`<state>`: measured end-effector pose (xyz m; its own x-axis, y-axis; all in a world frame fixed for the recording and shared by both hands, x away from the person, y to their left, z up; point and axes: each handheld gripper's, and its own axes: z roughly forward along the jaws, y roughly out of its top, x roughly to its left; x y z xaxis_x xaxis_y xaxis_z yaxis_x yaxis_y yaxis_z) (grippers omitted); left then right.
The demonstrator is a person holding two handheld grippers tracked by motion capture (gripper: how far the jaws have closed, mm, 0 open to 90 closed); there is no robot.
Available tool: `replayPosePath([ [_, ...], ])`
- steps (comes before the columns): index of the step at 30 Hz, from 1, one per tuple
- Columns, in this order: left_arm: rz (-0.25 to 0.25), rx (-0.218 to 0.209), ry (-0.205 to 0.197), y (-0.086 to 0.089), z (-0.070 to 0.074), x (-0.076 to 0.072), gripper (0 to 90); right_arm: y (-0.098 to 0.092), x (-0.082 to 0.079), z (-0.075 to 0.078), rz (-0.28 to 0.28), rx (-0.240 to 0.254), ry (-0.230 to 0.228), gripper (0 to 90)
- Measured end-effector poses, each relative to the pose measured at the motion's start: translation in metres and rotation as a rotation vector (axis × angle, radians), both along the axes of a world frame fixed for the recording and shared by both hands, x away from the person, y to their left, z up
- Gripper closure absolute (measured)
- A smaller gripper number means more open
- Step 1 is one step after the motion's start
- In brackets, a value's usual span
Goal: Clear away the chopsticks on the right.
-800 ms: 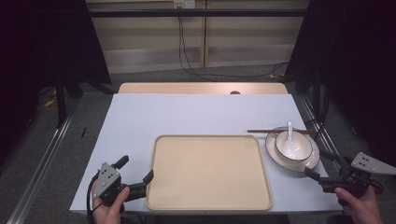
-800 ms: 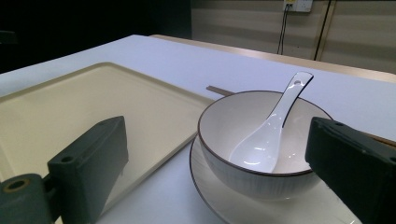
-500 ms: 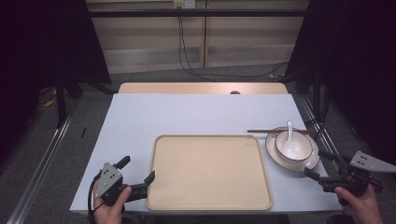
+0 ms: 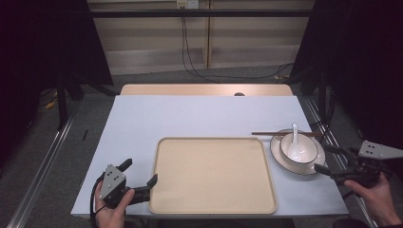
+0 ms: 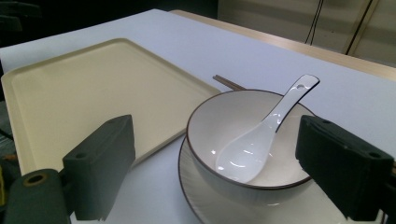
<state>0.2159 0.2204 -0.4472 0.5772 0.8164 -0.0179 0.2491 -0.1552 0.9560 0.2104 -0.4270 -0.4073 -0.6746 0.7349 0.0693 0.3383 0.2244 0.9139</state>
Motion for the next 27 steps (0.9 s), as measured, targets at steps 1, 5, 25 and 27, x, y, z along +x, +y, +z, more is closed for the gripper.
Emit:
replayPosePath([
  [1, 0.004, 0.000, -0.001, 0.000, 0.000, 0.000, 1.4, -0.005, 0.008, 0.004, 0.013, -0.001, 0.006, 12.4],
  [5, 0.002, 0.005, -0.002, 0.001, 0.001, -0.001, 1.4, -0.013, 0.019, 0.013, 0.019, -0.010, -0.008, 11.5],
  [25, 0.014, 0.000, 0.001, 0.001, 0.000, 0.000, 1.5, -0.045, 0.085, 0.021, 0.015, -0.161, 0.102, 30.5],
  [27, 0.020, 0.014, -0.004, 0.001, 0.000, 0.000, 1.5, -0.046, 0.099, 0.022, 0.041, -0.189, 0.128, 40.0],
])
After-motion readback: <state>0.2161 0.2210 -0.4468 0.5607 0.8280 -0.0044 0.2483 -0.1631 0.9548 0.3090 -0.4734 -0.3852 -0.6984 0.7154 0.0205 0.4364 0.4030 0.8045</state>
